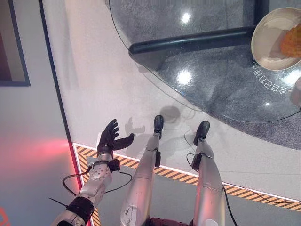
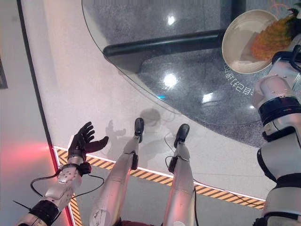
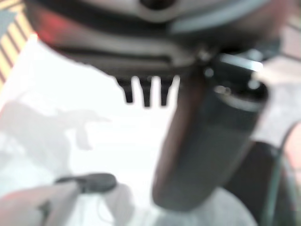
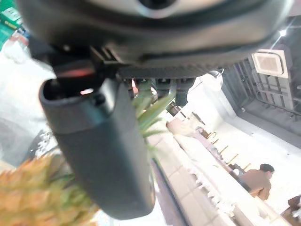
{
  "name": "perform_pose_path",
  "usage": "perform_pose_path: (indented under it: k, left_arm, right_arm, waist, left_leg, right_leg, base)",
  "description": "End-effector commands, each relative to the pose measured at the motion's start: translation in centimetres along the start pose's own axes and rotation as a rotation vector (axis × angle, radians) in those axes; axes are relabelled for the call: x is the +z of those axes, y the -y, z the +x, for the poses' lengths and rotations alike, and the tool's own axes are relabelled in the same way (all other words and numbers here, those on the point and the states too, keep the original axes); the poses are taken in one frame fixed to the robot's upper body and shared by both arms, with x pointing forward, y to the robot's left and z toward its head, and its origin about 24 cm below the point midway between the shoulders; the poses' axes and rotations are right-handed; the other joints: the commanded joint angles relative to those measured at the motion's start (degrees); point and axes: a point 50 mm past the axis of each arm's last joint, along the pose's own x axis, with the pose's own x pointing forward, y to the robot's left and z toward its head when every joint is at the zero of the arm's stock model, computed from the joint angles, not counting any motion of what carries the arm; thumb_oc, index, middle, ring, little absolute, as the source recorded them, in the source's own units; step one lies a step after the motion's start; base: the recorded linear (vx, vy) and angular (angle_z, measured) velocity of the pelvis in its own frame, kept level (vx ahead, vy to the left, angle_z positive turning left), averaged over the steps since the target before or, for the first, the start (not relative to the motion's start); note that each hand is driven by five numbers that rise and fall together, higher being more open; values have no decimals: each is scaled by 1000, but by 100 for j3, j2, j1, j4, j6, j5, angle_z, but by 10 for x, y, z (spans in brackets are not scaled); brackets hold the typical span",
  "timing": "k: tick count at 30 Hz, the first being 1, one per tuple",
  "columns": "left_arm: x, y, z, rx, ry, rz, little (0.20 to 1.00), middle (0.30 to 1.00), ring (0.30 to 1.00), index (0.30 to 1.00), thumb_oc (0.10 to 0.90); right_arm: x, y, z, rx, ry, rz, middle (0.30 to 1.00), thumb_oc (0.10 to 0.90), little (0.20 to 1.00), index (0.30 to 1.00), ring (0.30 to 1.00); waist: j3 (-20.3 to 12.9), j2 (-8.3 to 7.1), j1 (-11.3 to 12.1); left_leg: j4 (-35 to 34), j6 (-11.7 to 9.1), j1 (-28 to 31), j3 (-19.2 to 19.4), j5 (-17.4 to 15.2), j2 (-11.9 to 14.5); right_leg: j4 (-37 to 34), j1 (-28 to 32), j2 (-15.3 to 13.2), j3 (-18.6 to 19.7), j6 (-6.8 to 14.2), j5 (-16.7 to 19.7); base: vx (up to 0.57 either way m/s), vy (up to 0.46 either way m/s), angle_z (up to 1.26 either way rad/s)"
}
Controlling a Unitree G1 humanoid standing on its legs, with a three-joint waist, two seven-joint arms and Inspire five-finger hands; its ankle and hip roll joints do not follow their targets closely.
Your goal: Pick up the fruit to the plate
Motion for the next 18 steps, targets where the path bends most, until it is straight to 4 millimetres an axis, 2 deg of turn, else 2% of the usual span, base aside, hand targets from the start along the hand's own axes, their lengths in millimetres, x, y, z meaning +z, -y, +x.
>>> perform_pose_path:
  k: [1,9,16,18]
  left_arm:
    - [-12,-36,-17,84,-8,12,900,900,900,900,800]
    - [-17,-45,-20,92,-37,42,900,900,900,900,800]
    - [-27,-57,-22,128,-87,74,900,900,900,900,800]
    - [-33,-62,-24,147,-117,86,900,900,900,900,800]
  right_arm:
    - [-67,28,31,-153,-204,-217,900,800,900,900,900]
    - [-71,27,35,-91,-197,-245,900,800,900,900,900]
    - [-64,22,30,-105,-154,-171,900,800,900,900,900]
    - [-61,19,26,-116,-129,-120,900,800,900,900,900]
  waist:
    - [-129,-92,56]
    - [-129,-202,119]
    - [-129,-320,154]
    - [-129,-363,143]
  left_leg:
    - [228,163,80,-125,-340,-311]
    - [183,164,467,-134,-381,-279]
    - [168,155,952,-144,-471,-255]
    - [142,143,1241,-151,-507,-235]
  right_leg:
    - [-213,380,349,-492,-131,-3]
    - [-278,811,341,-540,-133,-40]
    - [-314,1327,332,-570,-145,-144]
    - [-360,1642,355,-561,-163,-207]
  base:
    - [0,0,0]
    - [-1,-23,-1]
    - [-3,-25,0]
    - [0,0,0]
